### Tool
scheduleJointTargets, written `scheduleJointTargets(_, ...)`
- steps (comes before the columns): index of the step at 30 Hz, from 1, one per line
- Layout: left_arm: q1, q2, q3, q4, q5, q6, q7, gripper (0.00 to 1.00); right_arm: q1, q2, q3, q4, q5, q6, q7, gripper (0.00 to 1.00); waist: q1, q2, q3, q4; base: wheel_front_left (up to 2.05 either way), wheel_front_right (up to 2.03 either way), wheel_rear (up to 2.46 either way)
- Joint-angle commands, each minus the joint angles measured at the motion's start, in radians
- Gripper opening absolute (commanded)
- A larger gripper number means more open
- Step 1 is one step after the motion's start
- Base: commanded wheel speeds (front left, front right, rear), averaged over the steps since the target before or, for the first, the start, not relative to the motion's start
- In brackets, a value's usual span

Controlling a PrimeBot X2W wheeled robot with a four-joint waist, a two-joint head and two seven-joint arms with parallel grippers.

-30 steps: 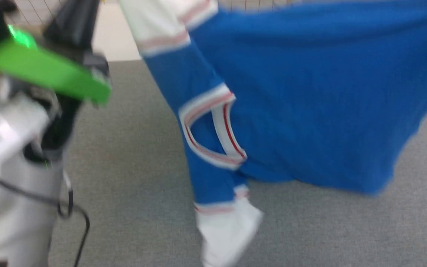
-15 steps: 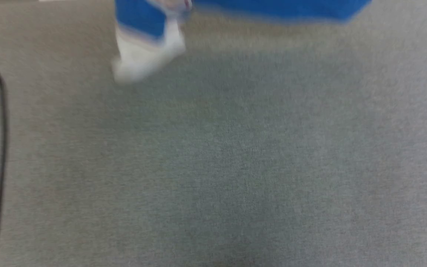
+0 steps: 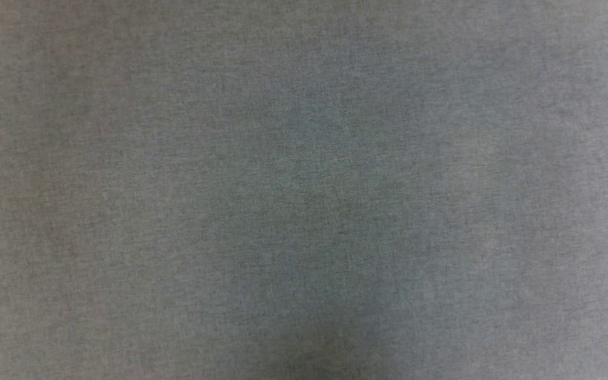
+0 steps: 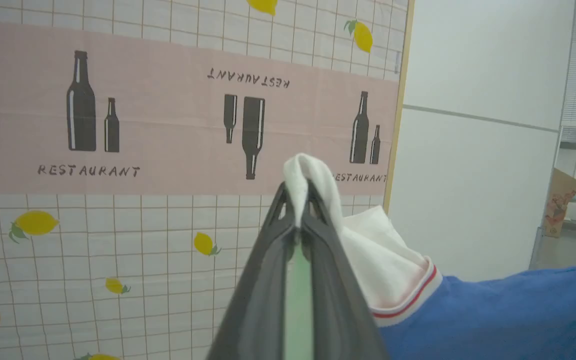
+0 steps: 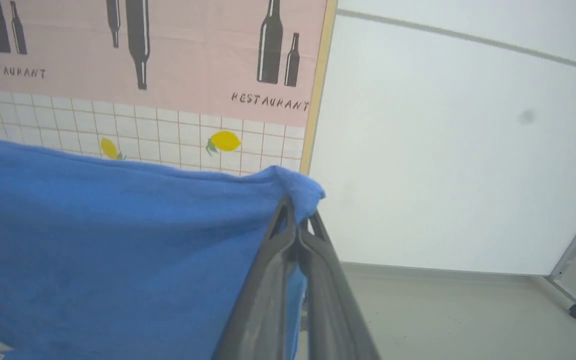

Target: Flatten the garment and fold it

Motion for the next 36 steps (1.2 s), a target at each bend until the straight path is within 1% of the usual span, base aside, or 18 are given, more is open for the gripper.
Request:
scheduleJointTargets(1, 0.075, 0.018, -0.019, 0.021, -0.001, -0.010, -0.009, 0.00, 0.060, -0.004, 0.018, 0.022, 0.021, -0.002, -0.021, 0.00, -0.0003, 0.0062, -0.015, 0.005, 0.00, 0.00, 0.00)
scheduleJointTargets(6, 0.317, 0.067, -0.098, 0.061, -0.038, -0.020, -0.008, 0.00, 0.236, -0.019, 0.113, 0.086, 0.091, -0.002, -0.064, 0.00, -0.0003, 0.0062, -0.069, 0.022, 0.00, 0.00, 0.00)
scheduleJointTargets(11, 0.580, 0.109, -0.184, 0.037, -0.107, -0.022, 0.027, 0.00, 0.432, -0.045, 0.202, 0.093, 0.179, -0.002, -0.082, 0.00, -0.0003, 0.0062, -0.148, 0.044, 0.00, 0.00, 0.00)
scheduleJointTargets(14, 0.734, 0.123, -0.215, -0.001, -0.154, -0.022, 0.053, 0.00, 0.548, -0.067, 0.238, 0.071, 0.216, -0.002, -0.074, 0.00, -0.0003, 0.0062, -0.202, 0.059, 0.00, 0.00, 0.00)
scheduleJointTargets(17, 0.895, 0.138, -0.239, -0.057, -0.204, -0.022, 0.090, 0.00, 0.667, -0.090, 0.251, 0.026, 0.248, -0.002, -0.060, 0.00, -0.0003, 0.0062, -0.257, 0.074, 0.00, 0.00, 0.00)
scheduleJointTargets(18, 1.035, 0.159, -0.259, -0.118, -0.243, -0.018, 0.132, 0.00, 0.779, -0.113, 0.255, -0.026, 0.262, -0.002, -0.039, 0.00, -0.0003, 0.0062, -0.305, 0.089, 0.00, 0.00, 0.00)
scheduleJointTargets(20, 1.123, 0.175, -0.268, -0.168, -0.271, -0.008, 0.163, 0.00, 0.855, -0.127, 0.255, -0.067, 0.267, -0.002, -0.016, 0.00, -0.0003, 0.0062, -0.333, 0.096, 0.00, 0.00, 0.00)
scheduleJointTargets(24, 1.275, 0.205, -0.285, -0.277, -0.314, 0.028, 0.222, 0.00, 0.997, -0.155, 0.239, -0.152, 0.252, -0.002, 0.038, 0.00, -0.0003, 0.0062, -0.379, 0.113, 0.00, 0.00, 0.00)
scheduleJointTargets(26, 1.344, 0.218, -0.291, -0.332, -0.336, 0.054, 0.251, 0.00, 1.062, -0.168, 0.226, -0.186, 0.238, -0.002, 0.070, 0.00, -0.0003, 0.0062, -0.397, 0.120, 0.00, 0.00, 0.00)
scheduleJointTargets(31, 1.506, 0.255, -0.292, -0.463, -0.385, 0.134, 0.305, 0.00, 1.202, -0.190, 0.172, -0.243, 0.196, -0.002, 0.144, 0.00, -0.0003, 0.0062, -0.436, 0.133, 0.00, 0.00, 0.00)
scheduleJointTargets(36, 1.650, 0.284, -0.293, -0.573, -0.422, 0.213, 0.342, 0.00, 1.312, -0.204, 0.108, -0.254, 0.162, -0.002, 0.201, 0.00, -0.0003, 0.0062, -0.461, 0.145, 0.00, 0.00, 0.00)
